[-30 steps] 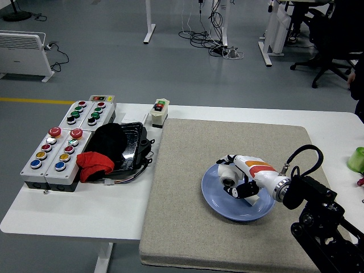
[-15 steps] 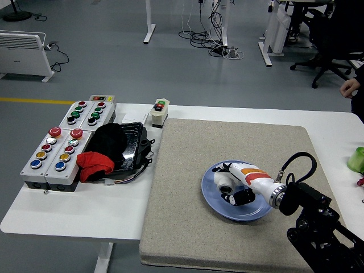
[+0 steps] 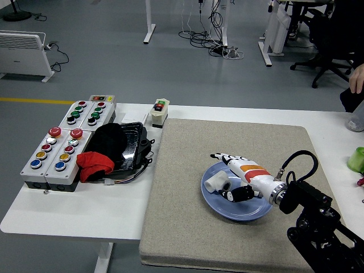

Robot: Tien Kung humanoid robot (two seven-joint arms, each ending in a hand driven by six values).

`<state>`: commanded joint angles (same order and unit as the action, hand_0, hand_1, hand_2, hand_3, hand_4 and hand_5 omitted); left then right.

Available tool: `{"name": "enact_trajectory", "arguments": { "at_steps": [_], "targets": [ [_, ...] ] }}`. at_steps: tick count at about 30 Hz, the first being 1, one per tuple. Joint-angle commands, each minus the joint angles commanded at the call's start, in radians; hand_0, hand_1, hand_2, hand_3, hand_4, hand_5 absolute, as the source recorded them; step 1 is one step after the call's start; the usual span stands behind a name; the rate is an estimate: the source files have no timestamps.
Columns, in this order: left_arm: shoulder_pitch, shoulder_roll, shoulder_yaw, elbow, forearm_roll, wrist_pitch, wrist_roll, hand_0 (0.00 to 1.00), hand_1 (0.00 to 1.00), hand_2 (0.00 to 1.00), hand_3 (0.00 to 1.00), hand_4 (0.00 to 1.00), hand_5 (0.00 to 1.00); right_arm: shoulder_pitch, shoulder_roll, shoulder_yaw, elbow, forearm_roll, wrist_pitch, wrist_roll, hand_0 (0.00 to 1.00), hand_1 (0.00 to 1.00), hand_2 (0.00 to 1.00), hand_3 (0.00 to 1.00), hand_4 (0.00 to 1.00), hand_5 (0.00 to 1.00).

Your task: Pick pipe place plate twice

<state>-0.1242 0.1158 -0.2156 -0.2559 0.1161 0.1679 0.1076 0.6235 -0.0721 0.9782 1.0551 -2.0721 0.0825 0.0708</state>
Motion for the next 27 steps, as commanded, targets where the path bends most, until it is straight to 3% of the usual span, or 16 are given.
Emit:
{"name": "enact_trajectory", "arguments": {
  "at_steps": [7, 17, 19, 27],
  "targets": [
    [-0.001, 0.000, 0.005, 0.000, -0.007, -0.001, -0.002, 0.628, 0.585, 0.520, 0.591, 0.277, 0.998, -0.007, 0.003, 0.035, 0.002, 0.014, -0.033, -0.003, 0.998, 0.935, 0.998, 0.975, 0.752, 0.403],
    [-0.003, 0.000, 0.007, 0.000, -0.009, -0.002, -0.003, 0.627, 0.584, 0.519, 0.590, 0.276, 0.998, -0.034, 0.008, 0.177, 0.011, 0.184, -0.118, -0.016, 0.998, 0.929, 0.998, 0.966, 0.732, 0.396],
    [-0.003, 0.000, 0.007, 0.000, -0.009, -0.002, -0.003, 0.629, 0.584, 0.519, 0.591, 0.276, 0.998, -0.045, 0.010, 0.222, 0.016, 0.246, -0.136, -0.026, 0.998, 0.920, 0.998, 0.951, 0.687, 0.384],
    [-0.003, -0.001, 0.005, -0.001, -0.007, -0.002, -0.002, 0.627, 0.585, 0.519, 0.591, 0.276, 0.998, -0.082, 0.014, 0.360, 0.049, 0.566, -0.183, -0.067, 0.974, 0.894, 0.979, 0.943, 0.674, 0.404]
  ]
}}
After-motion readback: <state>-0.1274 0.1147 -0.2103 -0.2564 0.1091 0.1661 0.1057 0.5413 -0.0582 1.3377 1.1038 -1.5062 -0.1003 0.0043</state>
